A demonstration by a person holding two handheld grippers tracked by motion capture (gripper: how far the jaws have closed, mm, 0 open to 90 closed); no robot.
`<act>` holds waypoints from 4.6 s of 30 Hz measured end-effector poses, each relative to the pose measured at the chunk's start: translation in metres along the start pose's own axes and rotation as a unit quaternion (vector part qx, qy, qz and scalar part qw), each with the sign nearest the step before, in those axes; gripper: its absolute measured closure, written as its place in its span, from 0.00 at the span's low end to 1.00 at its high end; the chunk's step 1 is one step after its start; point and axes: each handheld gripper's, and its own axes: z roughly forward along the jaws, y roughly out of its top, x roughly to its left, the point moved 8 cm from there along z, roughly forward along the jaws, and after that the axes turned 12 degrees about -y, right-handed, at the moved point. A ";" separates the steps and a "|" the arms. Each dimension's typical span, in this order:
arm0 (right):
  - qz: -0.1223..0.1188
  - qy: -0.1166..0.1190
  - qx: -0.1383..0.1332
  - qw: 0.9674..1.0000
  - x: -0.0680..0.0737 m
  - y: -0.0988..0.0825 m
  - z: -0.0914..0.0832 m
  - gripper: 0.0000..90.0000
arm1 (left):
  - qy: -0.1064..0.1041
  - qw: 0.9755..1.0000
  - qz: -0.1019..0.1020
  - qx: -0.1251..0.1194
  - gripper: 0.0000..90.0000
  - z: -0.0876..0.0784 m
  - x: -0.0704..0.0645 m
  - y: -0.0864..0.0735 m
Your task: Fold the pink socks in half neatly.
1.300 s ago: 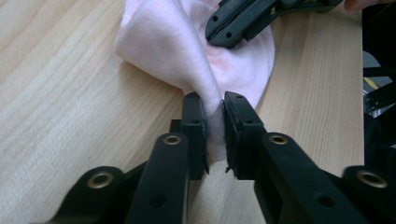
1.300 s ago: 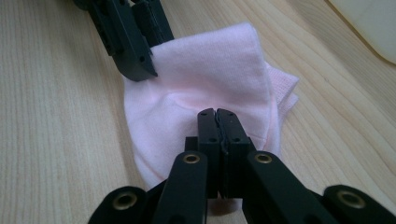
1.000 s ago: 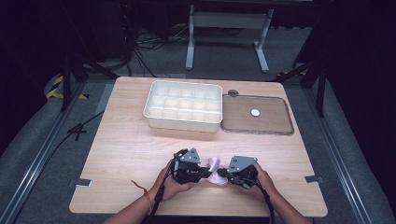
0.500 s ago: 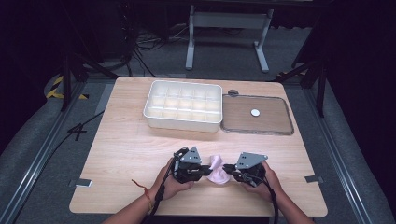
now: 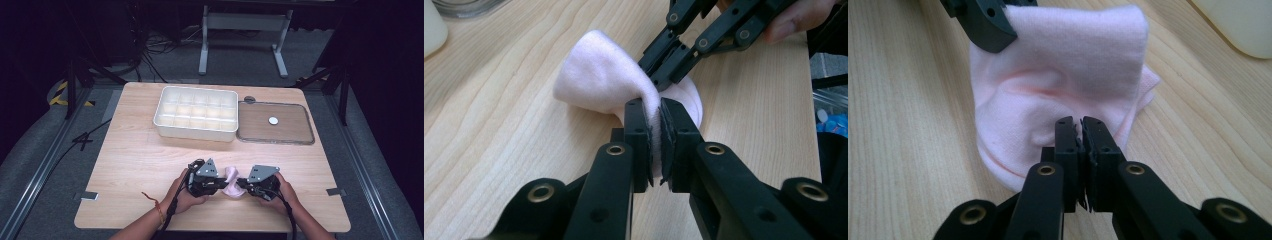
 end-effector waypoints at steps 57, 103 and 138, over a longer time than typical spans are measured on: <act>0.031 0.008 0.015 0.999 -0.011 -0.009 -0.001 0.98 | 0.023 0.996 0.066 0.050 0.89 0.035 -0.013 0.005; 0.050 -0.017 -0.028 0.998 -0.022 0.006 0.004 0.98 | 0.012 0.993 0.096 0.074 0.84 0.036 -0.027 0.002; 0.041 -0.019 -0.026 0.999 -0.020 0.006 0.004 0.99 | 0.008 0.990 0.114 0.084 0.98 0.035 -0.020 -0.004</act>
